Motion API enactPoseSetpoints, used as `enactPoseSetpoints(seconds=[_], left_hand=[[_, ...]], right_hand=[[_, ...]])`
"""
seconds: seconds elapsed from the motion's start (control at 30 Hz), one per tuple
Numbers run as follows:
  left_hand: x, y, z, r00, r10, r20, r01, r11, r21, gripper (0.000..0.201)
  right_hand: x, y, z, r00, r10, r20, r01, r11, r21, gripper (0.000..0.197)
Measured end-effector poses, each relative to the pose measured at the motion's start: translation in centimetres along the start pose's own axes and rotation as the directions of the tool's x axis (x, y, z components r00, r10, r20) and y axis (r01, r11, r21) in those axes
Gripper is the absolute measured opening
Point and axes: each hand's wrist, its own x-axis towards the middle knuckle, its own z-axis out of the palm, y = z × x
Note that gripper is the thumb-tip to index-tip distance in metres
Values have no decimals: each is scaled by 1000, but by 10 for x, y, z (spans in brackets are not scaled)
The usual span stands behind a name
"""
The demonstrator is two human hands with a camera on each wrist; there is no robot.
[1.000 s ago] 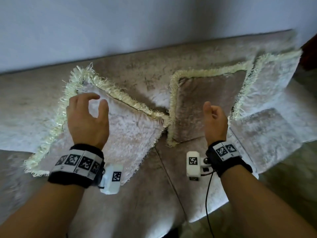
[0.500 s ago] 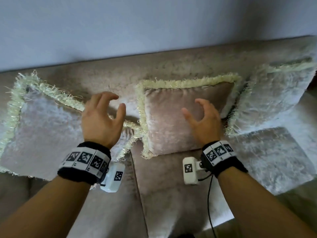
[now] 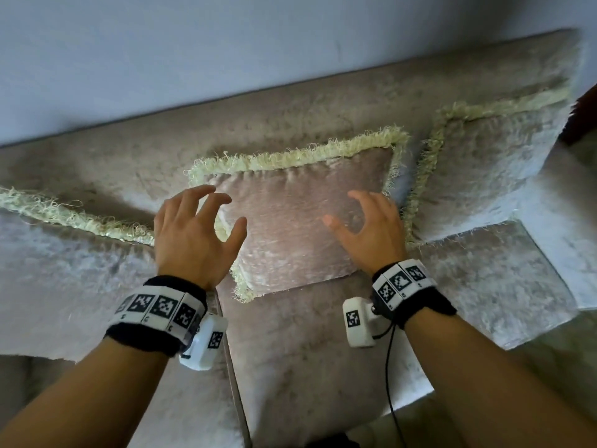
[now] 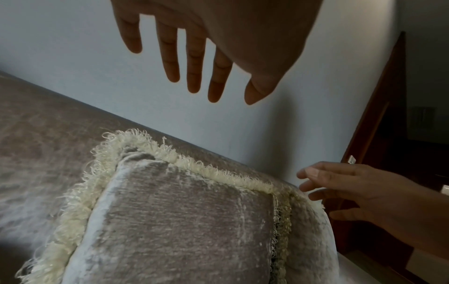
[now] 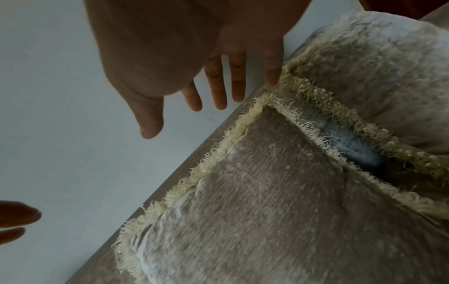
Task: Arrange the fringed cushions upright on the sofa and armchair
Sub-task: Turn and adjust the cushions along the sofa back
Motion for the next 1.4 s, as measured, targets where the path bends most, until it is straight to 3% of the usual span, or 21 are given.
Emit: enactPoseSetpoints(seconds=[0.13,0.3,0.47,0.63,0.8,0.93,1.07,1.17,1.3,1.4], left_hand=[[9,2,28,998,65,14,-64,998,-8,51],[15,2,74,995,45,88,-46,999,14,53],[33,-2,117,993,-12,120,3,997,76,57],[57,-10,153,989,-33,145,8,987,163,85],[72,-33,173,976,-90,200,51,980,193,120],[79,-43,180,982,-45,184,12,984,175,130],[92,-38,182,968,-148,203,111,976,185,141],[101,-33,183,958,-165,235,119,973,197,134],[108,-30,187,961,-143,236,94,974,207,111],[106,-32,193,977,-66,200,22,976,216,91]], right_hand=[[-3,28,8,999,52,2,-52,999,-9,81],[-4,90,40,986,167,28,-167,986,12,82],[3,157,87,921,375,109,-382,923,47,80],[4,223,149,861,477,175,-500,857,124,100],[15,259,192,829,521,203,-557,803,212,132],[44,270,205,835,503,223,-549,794,261,162],[66,282,217,858,442,262,-513,775,369,163],[73,287,229,869,396,297,-490,767,414,153],[78,292,243,860,384,335,-499,765,406,159],[82,293,247,822,430,375,-562,719,409,130]])
